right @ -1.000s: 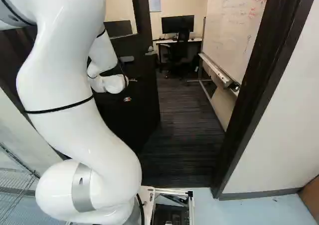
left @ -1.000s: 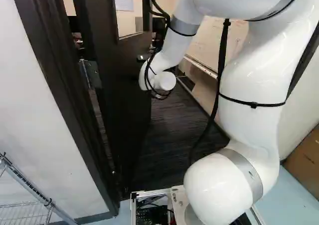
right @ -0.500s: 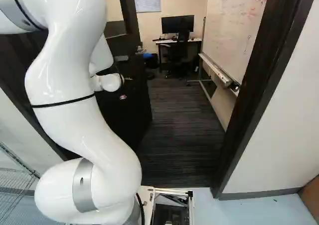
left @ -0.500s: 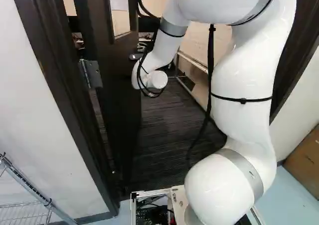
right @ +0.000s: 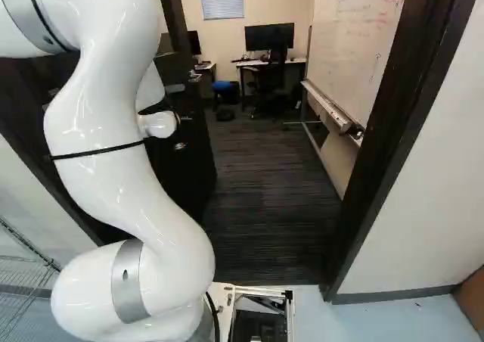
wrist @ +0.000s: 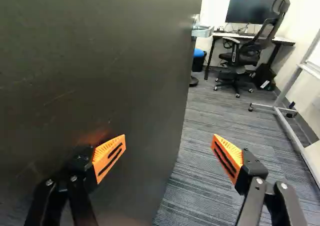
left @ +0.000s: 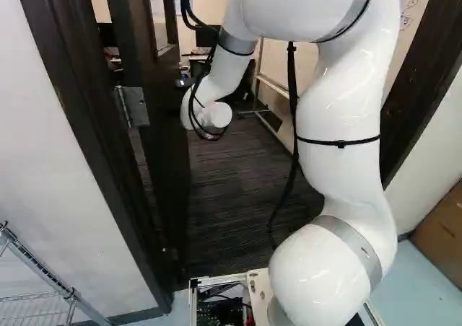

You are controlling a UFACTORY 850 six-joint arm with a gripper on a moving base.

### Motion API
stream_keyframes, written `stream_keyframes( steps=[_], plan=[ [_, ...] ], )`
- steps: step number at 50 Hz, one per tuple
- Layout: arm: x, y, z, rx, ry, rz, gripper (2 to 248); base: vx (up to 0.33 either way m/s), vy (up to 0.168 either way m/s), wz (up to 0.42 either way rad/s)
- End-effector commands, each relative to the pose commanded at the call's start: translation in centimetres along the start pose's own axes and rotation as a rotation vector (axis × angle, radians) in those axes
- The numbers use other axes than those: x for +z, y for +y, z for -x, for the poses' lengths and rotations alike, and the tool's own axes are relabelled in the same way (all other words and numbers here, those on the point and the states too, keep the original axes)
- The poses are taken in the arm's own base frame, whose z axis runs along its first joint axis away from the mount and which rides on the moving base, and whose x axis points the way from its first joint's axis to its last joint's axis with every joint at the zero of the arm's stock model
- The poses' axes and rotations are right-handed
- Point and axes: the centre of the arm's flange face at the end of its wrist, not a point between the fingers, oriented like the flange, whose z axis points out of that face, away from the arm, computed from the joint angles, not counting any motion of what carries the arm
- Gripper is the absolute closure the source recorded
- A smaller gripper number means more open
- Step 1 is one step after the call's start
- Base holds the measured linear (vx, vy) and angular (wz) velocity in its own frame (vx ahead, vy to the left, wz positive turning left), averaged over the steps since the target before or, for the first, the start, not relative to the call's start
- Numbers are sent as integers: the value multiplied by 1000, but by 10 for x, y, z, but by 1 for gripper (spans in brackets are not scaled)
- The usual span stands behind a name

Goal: Open the door and move inside

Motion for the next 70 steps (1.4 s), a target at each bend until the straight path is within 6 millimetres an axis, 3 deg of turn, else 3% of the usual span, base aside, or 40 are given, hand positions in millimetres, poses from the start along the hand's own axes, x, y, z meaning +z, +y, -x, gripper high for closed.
stream_keyframes(
  steps=[37, 70],
  plan=[
    [33, -46, -6, -28, 20, -79, 3, 0, 0, 0],
    [11, -7, -2, -10, 6, -17, 3, 0, 0, 0]
  ],
)
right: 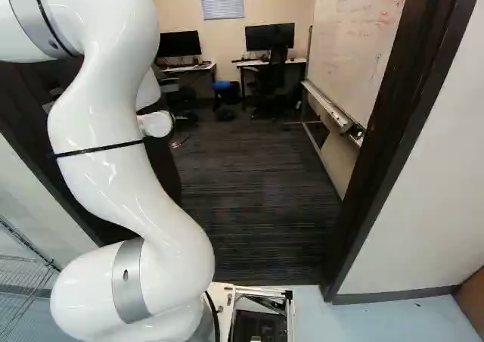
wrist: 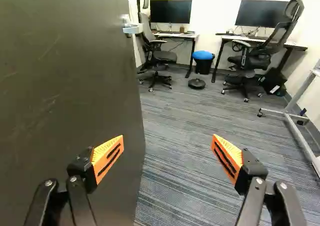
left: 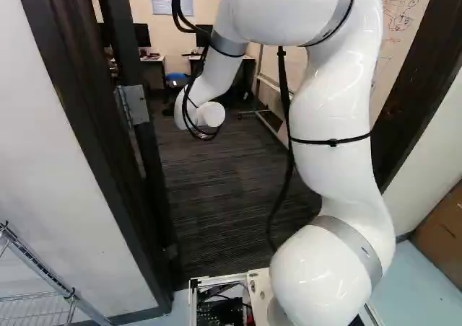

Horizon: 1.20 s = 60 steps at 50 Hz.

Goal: Open the door and move inside

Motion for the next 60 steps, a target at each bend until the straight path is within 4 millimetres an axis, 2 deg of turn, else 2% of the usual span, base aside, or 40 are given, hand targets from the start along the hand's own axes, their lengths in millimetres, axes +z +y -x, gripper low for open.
stream_keyframes(
  steps=[60],
  plan=[
    [-47, 87, 11, 80, -20, 185, 3, 0, 0, 0]
  ],
)
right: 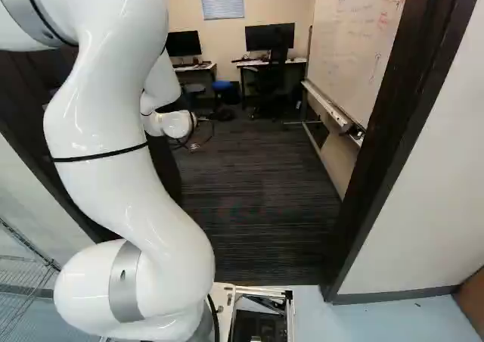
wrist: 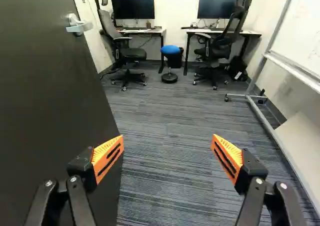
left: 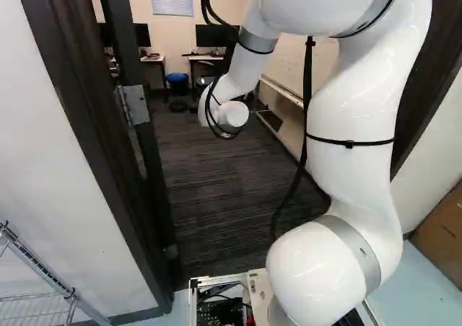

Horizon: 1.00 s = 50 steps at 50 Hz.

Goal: Open the door and move inside

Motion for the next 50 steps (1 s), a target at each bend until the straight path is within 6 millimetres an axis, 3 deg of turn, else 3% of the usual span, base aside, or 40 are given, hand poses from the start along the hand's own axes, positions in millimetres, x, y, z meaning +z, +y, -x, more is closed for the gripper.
stream_keyframes(
  steps=[50],
  plan=[
    [-21, 75, 4, 54, -5, 146, 3, 0, 0, 0]
  ],
)
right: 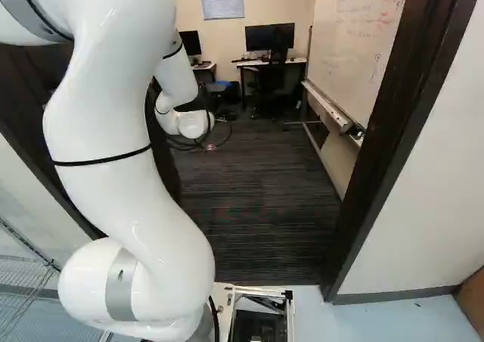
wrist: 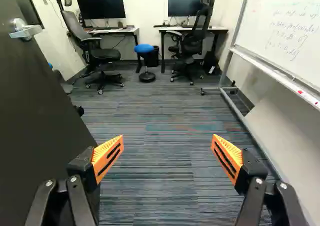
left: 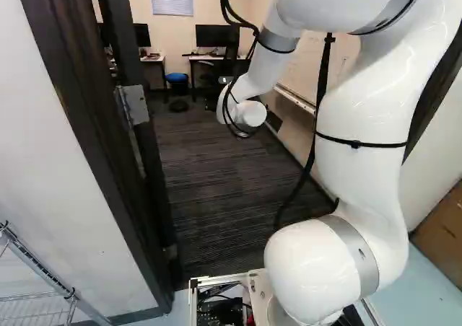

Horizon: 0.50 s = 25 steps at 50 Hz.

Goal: Open the door and move inside

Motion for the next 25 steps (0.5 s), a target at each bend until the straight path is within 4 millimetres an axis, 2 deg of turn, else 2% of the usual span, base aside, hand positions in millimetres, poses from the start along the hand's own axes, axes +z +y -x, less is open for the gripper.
stream_keyframes(
  steps=[14, 25],
  plan=[
    [-2, 20, 0, 12, 0, 37, 3, 0, 0, 0],
    [-3, 26, 0, 16, 0, 48, 3, 0, 0, 0]
  ],
)
